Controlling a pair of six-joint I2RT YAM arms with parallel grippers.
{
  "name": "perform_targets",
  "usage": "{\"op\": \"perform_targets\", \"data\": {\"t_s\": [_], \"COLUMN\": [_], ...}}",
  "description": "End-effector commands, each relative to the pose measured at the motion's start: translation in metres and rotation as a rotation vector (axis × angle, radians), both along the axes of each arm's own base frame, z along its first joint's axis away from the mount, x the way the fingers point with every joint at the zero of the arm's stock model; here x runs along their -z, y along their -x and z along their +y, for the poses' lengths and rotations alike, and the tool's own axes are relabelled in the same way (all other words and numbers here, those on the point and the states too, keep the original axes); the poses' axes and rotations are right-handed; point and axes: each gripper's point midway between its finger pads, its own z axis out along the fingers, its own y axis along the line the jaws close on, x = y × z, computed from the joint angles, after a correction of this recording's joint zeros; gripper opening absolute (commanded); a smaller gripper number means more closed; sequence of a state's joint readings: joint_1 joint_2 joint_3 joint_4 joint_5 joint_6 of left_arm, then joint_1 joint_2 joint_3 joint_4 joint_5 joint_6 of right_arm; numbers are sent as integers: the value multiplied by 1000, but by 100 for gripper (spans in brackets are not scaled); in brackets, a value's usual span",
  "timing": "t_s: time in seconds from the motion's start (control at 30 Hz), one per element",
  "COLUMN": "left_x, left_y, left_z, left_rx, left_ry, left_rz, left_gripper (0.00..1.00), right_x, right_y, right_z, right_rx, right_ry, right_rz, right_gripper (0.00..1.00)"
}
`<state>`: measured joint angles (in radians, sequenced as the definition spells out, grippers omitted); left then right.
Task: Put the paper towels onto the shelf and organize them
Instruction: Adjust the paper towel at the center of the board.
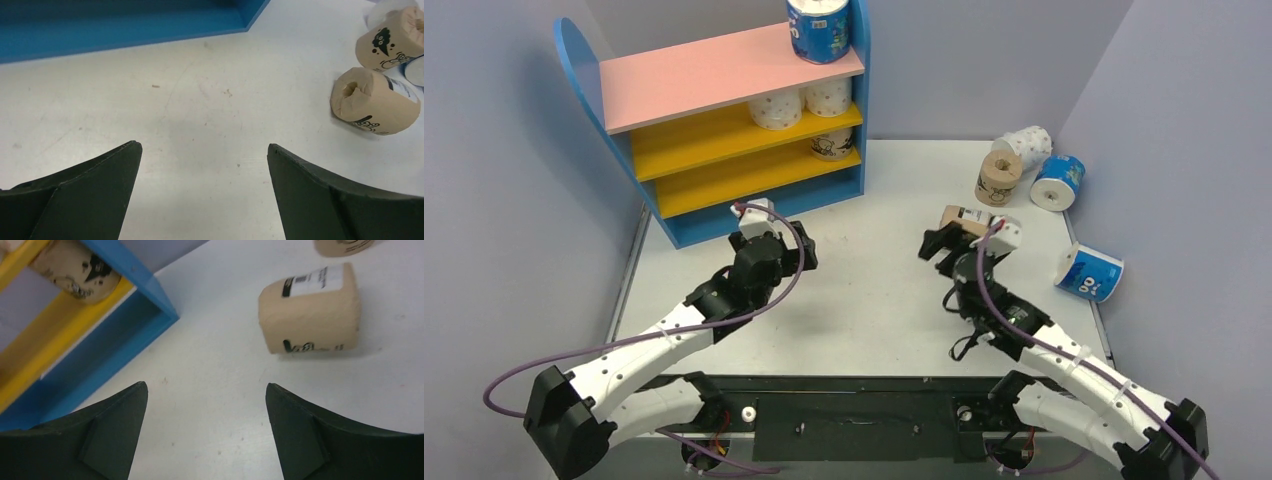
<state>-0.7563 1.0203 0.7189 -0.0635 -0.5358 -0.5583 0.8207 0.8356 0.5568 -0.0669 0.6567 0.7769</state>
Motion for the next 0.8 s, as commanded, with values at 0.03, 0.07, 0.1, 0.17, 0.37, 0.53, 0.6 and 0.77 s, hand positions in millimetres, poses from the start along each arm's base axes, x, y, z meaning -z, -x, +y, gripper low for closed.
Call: {"op": "perform_targets", "data": {"t_s": [0.03, 0.07, 0.1, 0.17, 0.37, 0.53, 0.6, 0.77], "left_x": [5, 10, 11, 14, 10, 22, 28, 39], "left_y": [24, 26, 29, 34, 62, 69, 71, 72], "left_z": [9, 10, 11, 8, -27, -32, -35, -44], "left_rx": [-93, -113, -130, -102, 204, 240, 251, 272], "left_ry": [91, 121, 156, 183, 301, 416, 409, 391], "left_rz": [135, 152, 164, 168, 102, 75, 98, 158], "left_gripper": [96, 96, 96, 96, 96, 96, 96, 96], "right_x": [-42, -39, -47, -42, -6, 25, 33, 44], "right_y": [-22, -25, -28, -33, -51, -70, -76, -94], "right_z": [-51, -66, -71, -90, -129, -147, -150, -147], "right_rx": [118, 164, 182, 231, 268, 290, 294, 279], "right_ry": [-59, -45, -54, -56, -209, -275, -299, -345], "right_rz": [45, 69, 60, 84, 103, 121, 113, 88], "right_gripper": [83, 82, 83, 84, 87, 88, 89, 89]}}
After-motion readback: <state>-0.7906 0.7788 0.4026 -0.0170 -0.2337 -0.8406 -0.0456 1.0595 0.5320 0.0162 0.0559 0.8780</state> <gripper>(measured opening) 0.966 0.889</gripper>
